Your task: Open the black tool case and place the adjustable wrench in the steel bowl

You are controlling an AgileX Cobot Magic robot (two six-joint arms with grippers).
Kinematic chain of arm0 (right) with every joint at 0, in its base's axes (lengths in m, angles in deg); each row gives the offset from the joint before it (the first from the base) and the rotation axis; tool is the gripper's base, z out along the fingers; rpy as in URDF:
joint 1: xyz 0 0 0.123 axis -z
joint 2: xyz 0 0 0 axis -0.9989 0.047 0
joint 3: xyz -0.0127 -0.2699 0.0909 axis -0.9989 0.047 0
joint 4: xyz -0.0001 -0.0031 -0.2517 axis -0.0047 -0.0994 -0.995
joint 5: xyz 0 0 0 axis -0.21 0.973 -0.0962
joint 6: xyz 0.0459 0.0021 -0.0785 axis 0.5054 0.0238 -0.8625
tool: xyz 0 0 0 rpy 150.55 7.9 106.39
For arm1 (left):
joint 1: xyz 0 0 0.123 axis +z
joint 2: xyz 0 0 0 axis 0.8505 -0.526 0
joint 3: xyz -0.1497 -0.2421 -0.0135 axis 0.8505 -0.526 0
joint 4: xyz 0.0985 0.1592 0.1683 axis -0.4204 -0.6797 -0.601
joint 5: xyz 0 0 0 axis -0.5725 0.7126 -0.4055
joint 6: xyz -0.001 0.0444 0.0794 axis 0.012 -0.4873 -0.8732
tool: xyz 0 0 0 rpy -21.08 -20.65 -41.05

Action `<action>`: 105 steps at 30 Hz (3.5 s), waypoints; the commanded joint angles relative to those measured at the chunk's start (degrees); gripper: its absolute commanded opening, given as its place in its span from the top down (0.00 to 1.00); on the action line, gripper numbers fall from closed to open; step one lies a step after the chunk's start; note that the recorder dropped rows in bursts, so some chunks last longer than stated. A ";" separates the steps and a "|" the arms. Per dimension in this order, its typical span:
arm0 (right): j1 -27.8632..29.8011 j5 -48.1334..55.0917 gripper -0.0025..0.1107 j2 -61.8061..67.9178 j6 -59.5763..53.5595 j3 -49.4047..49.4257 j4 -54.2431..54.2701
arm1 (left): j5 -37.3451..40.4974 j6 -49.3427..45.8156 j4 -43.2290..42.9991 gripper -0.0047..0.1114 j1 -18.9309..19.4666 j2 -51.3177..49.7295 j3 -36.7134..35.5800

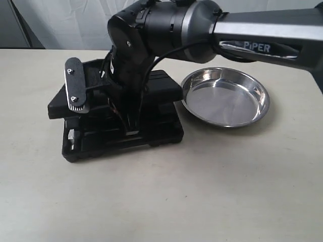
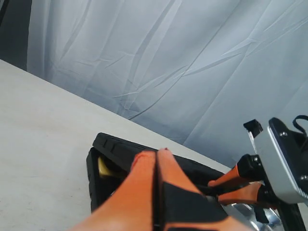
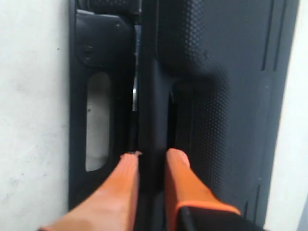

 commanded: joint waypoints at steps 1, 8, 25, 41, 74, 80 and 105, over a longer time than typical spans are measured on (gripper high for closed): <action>0.07 -2.13 0.99 -0.98 -0.17 -2.86 -0.55 | -0.61 0.05 0.74 0.96 -0.50 -0.18 -0.20; 0.19 -3.45 0.99 -0.98 0.07 -3.03 -1.56 | -0.42 0.05 8.00 0.96 -0.50 -0.18 -0.20; 0.19 -7.08 0.99 -0.98 1.40 -3.96 -4.44 | 10.71 0.05 -2.92 0.96 -0.50 -9.11 19.74; 0.19 -8.02 0.99 -0.98 1.54 -3.96 -4.55 | 47.75 -1.06 -23.87 0.96 -0.50 -53.37 45.22; 0.19 -8.23 0.99 -0.98 2.18 -3.96 -4.55 | 42.90 -39.28 23.07 0.96 16.69 -90.89 52.07; 0.19 -8.23 0.99 -0.98 2.18 -3.96 -4.55 | 40.22 -41.32 25.50 0.96 16.69 -92.11 52.07; 0.19 -8.95 0.99 -0.98 2.47 -3.96 -4.55 | 41.07 -52.71 38.29 0.96 16.69 -92.15 52.07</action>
